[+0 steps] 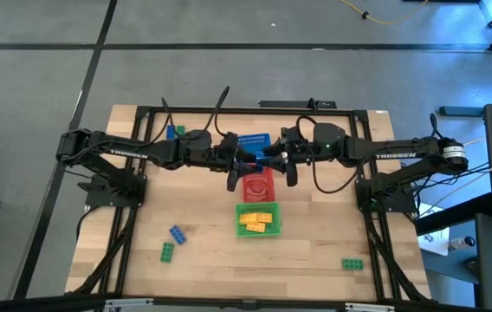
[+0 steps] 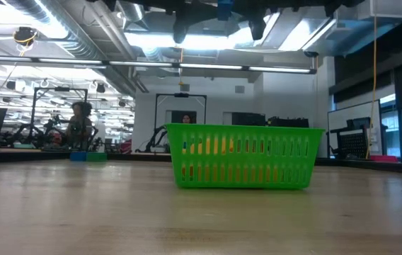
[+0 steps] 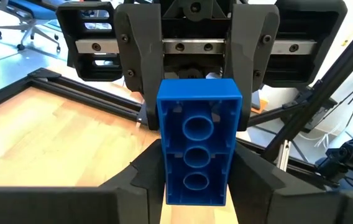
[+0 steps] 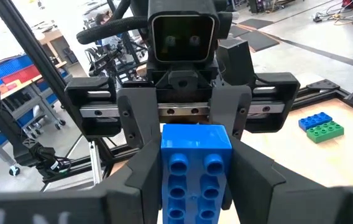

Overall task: Sort & place blocks by color
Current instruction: Put the right blue game piece into the red basket

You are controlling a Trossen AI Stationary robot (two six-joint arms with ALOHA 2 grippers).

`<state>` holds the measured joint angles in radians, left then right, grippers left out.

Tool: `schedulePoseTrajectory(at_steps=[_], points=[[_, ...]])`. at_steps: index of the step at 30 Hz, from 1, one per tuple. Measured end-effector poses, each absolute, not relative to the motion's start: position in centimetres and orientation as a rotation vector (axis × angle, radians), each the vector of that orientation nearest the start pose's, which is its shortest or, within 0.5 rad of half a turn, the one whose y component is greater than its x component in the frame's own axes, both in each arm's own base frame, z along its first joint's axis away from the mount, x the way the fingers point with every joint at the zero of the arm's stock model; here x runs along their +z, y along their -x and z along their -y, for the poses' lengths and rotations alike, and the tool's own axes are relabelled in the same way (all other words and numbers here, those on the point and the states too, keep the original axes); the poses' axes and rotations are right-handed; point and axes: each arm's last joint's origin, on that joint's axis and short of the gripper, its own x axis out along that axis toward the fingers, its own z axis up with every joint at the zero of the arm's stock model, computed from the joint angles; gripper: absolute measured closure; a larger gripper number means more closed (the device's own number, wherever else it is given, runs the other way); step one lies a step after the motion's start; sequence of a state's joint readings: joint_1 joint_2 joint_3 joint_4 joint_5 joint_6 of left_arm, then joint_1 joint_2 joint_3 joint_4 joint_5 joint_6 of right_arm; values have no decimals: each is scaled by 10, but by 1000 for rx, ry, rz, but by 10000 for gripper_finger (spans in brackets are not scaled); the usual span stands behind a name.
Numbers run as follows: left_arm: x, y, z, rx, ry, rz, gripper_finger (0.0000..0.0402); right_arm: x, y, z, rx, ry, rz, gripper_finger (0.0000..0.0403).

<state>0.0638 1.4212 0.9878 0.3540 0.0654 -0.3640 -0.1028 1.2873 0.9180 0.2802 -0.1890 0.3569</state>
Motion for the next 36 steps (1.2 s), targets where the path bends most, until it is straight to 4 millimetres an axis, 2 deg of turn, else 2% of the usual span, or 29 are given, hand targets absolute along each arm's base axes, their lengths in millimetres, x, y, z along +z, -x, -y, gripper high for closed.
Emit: schedulePoseTrajectory(at_steps=[6,14,22,27,31,34,36], points=[[308,-324,-19,13,365,-79,271,316,-291,25,69,-370,-103,259],[316,-316,-23,-38,368,-78,217,317,-291,24,70,-374,-97,259],[321,-309,-35,-77,369,-85,214,314,-291,25,61,-378,-126,259],[336,-283,-47,-85,387,-128,213,309,-290,25,38,-391,-235,259],[356,-254,-52,-20,340,-89,212,321,-293,27,-32,-335,-354,259],[374,-235,-51,38,275,4,212,323,-303,28,-45,-295,-416,259],[382,-225,-50,69,246,42,212,315,-313,29,-46,-279,-474,259]])
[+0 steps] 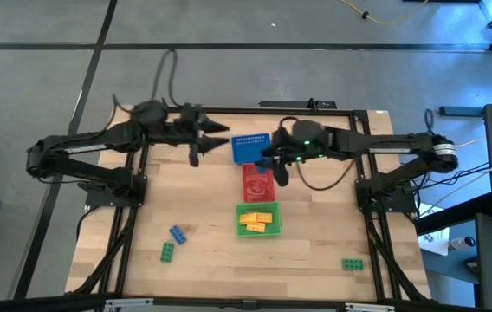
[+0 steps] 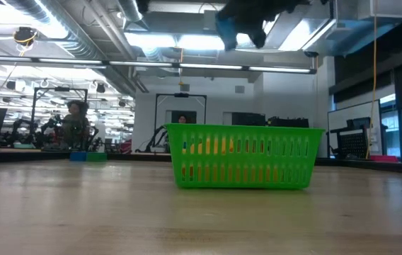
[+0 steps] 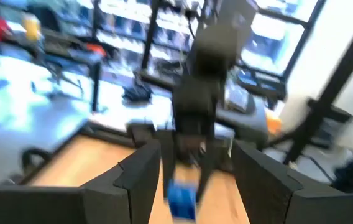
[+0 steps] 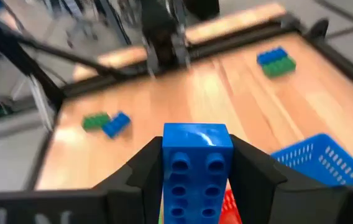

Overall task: Sort & place blocks by color
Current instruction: Put the right blue game piece into the red basket

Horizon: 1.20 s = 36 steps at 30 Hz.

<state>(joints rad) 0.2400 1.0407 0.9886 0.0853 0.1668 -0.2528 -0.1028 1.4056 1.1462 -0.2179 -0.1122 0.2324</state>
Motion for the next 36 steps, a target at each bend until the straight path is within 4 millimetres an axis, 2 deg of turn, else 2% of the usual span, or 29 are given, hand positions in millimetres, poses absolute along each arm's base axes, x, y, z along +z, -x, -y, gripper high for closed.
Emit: schedulePoseTrajectory(at_steps=[5,11,16,22,30,36], points=[[394,-208,-47,86,224,107,212,270,-337,31,-70,-305,-671,259],[397,-204,-46,86,227,117,211,209,-351,33,-131,-367,-944,259],[396,-204,-46,94,231,117,211,177,-358,34,-150,-378,-1045,259],[395,-205,-47,112,234,115,211,157,-362,34,-161,-380,-1104,259],[395,-206,-47,114,235,114,211,152,-362,34,-161,-360,-1121,259],[395,-206,-47,114,235,115,211,152,-362,35,-117,-268,-1125,259]])
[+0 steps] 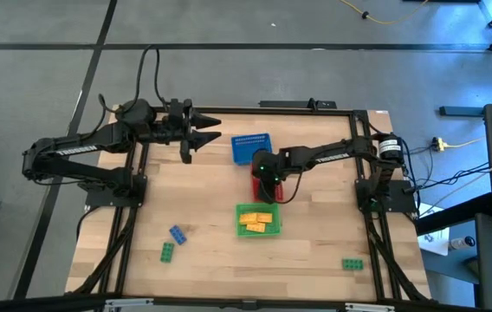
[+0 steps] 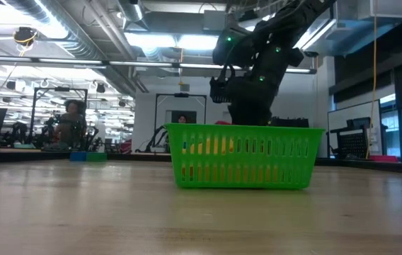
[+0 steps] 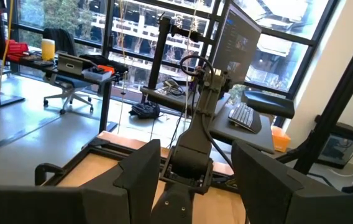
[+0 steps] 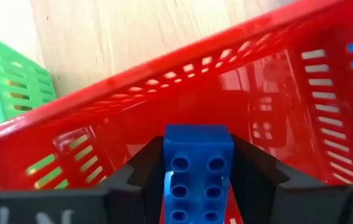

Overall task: Sort & place blocks by color
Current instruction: Put the right blue game piece into the red basket, then put the top blue game piece into the red basket

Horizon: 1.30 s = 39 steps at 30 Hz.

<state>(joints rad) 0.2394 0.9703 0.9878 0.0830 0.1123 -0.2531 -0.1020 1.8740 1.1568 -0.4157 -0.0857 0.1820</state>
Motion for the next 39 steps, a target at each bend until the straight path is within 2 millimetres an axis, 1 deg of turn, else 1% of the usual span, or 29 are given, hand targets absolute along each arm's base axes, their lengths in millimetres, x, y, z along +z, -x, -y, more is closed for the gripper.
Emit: schedulePoseTrajectory(at_steps=[3,9,11,15,18,22,29,34,36,39], points=[[395,-206,-47,114,235,115,211,152,-362,35,-111,-234,-1127,259],[395,-206,-47,114,236,115,211,152,-362,35,-113,-234,-1127,256],[395,-206,-47,114,235,115,211,152,-362,35,-114,-234,-1128,240],[395,-206,-47,113,235,115,211,151,-361,35,-112,-236,-1139,195],[395,-206,-47,113,235,114,211,151,-361,35,-109,-236,-1138,177],[395,-206,-47,113,235,114,211,151,-361,35,-108,-238,-1136,167],[395,-206,-47,113,235,114,211,153,-360,35,-107,-240,-1162,164],[395,-206,-47,113,235,114,211,166,-362,35,-72,-188,-1177,163],[395,-206,-47,113,234,114,211,177,-361,35,-54,-160,-1163,163],[395,-206,-47,111,234,113,211,196,-353,34,-34,-126,-1134,163]])
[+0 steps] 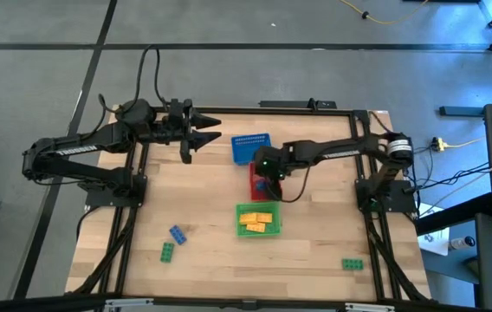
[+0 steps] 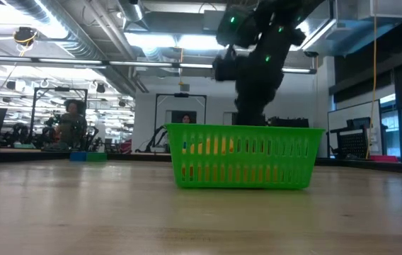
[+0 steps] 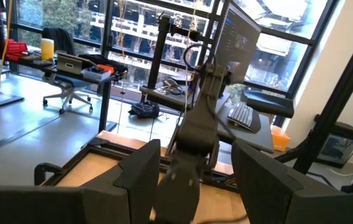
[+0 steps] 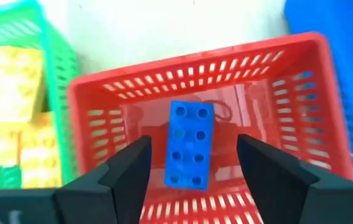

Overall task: Sort & place blocks by color
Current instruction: Put the top blue game piece into the red basket

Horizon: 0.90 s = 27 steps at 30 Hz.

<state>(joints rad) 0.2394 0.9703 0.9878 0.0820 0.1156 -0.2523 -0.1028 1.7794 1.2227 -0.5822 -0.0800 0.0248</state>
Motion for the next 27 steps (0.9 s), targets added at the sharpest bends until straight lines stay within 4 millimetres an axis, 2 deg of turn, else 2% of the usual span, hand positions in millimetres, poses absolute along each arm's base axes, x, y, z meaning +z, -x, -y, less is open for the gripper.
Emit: schedulePoseTrajectory(at_steps=[5,8,16,21,27], points=[[395,-206,-47,111,234,112,211,234,-332,32,-34,-105,-1060,163],[395,-206,-47,109,234,110,211,256,-314,30,-41,-109,-949,163],[395,-206,-46,86,233,106,211,281,-260,25,-78,-260,-545,163],[395,-206,-46,86,233,106,211,305,-245,22,-14,-328,-234,163],[395,-206,-46,86,233,106,211,343,-238,21,35,-277,38,163]])
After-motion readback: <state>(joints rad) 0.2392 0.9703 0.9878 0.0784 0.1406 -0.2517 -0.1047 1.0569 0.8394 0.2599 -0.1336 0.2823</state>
